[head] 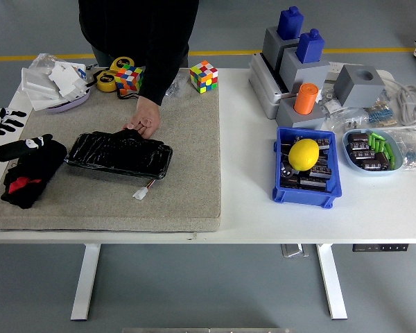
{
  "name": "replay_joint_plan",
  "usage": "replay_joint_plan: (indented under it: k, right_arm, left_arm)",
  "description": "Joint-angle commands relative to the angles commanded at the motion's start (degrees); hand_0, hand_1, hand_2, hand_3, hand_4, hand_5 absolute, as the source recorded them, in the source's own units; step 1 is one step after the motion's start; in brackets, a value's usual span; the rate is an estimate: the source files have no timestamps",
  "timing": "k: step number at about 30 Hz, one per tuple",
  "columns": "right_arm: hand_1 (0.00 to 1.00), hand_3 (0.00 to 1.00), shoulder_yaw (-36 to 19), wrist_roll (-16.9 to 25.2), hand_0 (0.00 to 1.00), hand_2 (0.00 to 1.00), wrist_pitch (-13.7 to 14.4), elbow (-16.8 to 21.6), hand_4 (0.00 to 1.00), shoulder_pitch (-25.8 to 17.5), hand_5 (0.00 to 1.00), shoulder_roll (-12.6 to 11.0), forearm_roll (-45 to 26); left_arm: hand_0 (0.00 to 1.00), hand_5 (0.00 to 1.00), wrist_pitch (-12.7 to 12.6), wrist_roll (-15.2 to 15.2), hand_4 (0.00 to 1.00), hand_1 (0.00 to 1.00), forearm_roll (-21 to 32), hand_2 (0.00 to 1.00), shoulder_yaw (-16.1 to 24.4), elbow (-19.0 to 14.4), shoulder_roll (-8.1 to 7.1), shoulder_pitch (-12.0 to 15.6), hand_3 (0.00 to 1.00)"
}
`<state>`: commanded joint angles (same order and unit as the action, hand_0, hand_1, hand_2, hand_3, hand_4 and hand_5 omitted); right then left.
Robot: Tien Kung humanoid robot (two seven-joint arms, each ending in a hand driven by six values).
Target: Pick the rag up,wipe the panel,place it on the desk
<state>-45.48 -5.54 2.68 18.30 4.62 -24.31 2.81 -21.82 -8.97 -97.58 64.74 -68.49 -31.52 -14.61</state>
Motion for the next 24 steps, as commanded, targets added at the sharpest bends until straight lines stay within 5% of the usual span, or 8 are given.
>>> replay_joint_plan:
  k: [24]
  right_arm:
    - [0.658, 0.606, -0.82, 0.25, 0.724, 0.679, 0.19, 0.62, 0.998, -0.18, 0.550, 0.00, 1.14]
  left_arm:
    - [0.599, 0.506, -5.32, 5.18, 0.998, 0.667, -0.12, 0.728, -4.52, 10.88, 3.06, -1.69, 0.739]
